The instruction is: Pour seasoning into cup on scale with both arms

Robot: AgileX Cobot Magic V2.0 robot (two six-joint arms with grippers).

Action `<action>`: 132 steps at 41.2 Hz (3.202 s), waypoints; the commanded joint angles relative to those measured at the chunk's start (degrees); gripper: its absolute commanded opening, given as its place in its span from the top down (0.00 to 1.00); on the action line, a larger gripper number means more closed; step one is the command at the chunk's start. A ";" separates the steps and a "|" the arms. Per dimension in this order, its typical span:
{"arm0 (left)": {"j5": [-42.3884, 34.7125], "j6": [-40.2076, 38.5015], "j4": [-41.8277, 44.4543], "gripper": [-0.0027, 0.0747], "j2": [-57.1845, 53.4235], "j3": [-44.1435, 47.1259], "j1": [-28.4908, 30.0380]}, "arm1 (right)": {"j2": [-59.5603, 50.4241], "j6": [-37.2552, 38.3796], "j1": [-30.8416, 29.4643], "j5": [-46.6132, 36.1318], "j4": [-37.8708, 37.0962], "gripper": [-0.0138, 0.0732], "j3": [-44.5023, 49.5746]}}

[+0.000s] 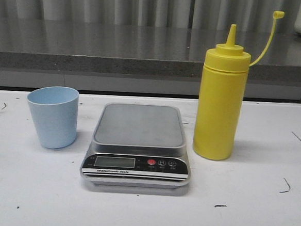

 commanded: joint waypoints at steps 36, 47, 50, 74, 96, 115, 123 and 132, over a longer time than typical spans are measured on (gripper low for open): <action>-4.73 -0.34 -0.56 0.99 -0.99 1.45 0.02 | -1.01 -0.66 -0.21 -10.10 -0.45 0.98 -0.40; -9.13 -0.34 -0.56 0.99 -0.99 1.35 0.02 | -1.01 -0.66 -0.21 -10.25 -0.50 0.98 -0.40; -10.25 -0.34 -0.56 0.99 -0.99 0.23 0.02 | -1.01 -0.61 -0.21 -9.32 -0.43 0.98 -1.00; 24.52 -0.34 0.65 0.99 12.50 -36.43 0.02 | 13.59 -0.61 -0.21 19.02 -0.79 0.98 -30.51; 36.51 -0.34 0.65 0.99 24.98 -40.88 0.02 | 28.96 -0.61 -0.21 31.39 -0.97 0.98 -35.39; 36.90 -0.34 0.65 0.50 31.11 -40.88 0.02 | 29.45 -0.61 -0.21 31.53 -1.03 0.38 -35.22; 36.50 -0.34 -0.76 0.34 35.70 -42.14 -1.97 | 29.45 -0.61 -0.21 31.53 -1.03 0.31 -35.22; 38.76 1.38 -0.76 0.34 46.86 -47.35 -9.10 | 29.45 -0.61 -0.21 31.53 -1.03 0.31 -35.22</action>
